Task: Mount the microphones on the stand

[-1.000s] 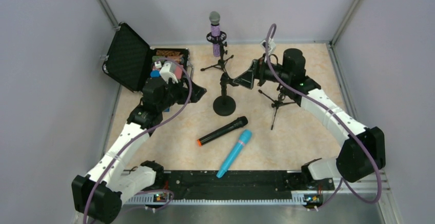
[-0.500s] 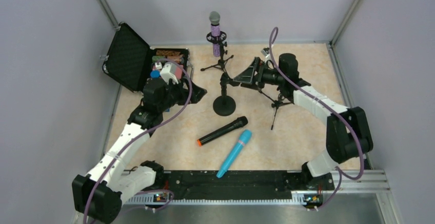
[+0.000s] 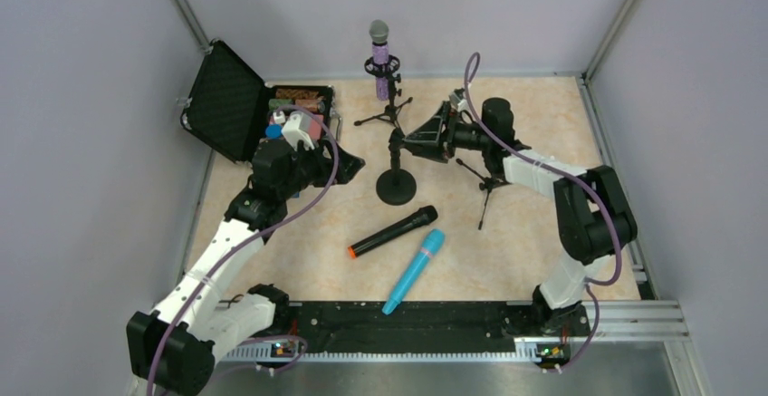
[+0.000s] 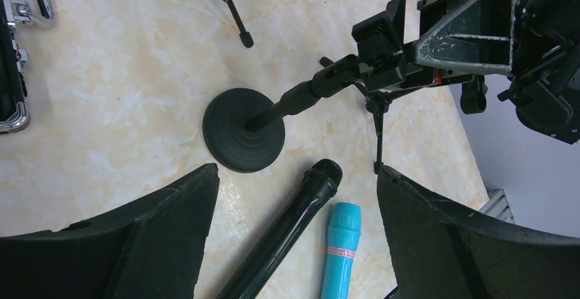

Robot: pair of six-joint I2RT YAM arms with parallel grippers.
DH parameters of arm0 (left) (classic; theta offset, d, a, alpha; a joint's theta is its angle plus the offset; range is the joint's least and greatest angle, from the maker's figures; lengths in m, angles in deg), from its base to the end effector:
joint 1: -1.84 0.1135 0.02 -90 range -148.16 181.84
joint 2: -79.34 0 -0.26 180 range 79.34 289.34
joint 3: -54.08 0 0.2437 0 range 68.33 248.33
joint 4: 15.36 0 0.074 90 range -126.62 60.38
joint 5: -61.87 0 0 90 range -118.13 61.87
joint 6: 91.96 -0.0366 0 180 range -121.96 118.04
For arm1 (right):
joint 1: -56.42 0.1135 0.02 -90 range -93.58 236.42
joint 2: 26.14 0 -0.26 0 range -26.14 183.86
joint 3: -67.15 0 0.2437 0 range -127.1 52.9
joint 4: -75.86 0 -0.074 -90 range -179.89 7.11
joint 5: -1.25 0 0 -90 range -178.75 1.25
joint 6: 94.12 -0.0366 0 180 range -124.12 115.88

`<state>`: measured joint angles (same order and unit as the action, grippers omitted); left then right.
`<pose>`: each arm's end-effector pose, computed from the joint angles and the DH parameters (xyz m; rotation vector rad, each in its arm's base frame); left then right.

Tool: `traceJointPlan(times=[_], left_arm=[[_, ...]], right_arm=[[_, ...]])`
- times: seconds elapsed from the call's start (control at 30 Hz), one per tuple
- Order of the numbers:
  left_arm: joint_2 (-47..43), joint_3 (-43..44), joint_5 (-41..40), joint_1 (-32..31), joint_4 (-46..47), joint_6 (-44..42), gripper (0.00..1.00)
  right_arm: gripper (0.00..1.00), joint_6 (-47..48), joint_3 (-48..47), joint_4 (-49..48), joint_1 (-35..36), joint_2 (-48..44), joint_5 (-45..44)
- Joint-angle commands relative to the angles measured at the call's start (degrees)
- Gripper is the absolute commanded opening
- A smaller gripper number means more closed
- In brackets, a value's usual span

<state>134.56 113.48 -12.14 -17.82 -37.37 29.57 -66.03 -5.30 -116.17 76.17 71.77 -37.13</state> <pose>0.2025 -0.0831 0.3114 -0.0031 1.9649 -0.8630 0.3384 0.1520 0.2438 0.0069 2.1159 1.7436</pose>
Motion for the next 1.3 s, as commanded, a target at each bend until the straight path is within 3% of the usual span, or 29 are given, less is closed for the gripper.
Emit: traceJointPlan(times=[0.0, 0.13, 0.53, 0.67, 1.27], left_arm=[[-0.7, -0.1, -0.7, 0.1, 1.7, -1.3, 0.90], [-0.9, 0.1, -0.9, 0.1, 1.5, -1.7, 0.90], [-1.2, -0.4, -1.3, 0.1, 1.2, -1.6, 0.90], [-1.1, -0.4, -1.3, 0.1, 1.2, -1.7, 0.90], [-1.4, -0.8, -1.6, 0.1, 1.2, -1.8, 0.90]], right_arm=[[0.83, -4.8, -2.7, -8.5, 1.9, 2.3, 2.0], [0.77, -6.8, -3.4, -11.3, 2.5, 3.6, 2.3], [0.37, -10.2, -4.1, -15.3, 2.6, 4.8, 5.9], [0.28, -9.1, -5.3, -13.8, 2.6, 5.7, 6.9], [0.00, 21.1, -20.2, 30.0, 0.5, 10.8, 6.5]])
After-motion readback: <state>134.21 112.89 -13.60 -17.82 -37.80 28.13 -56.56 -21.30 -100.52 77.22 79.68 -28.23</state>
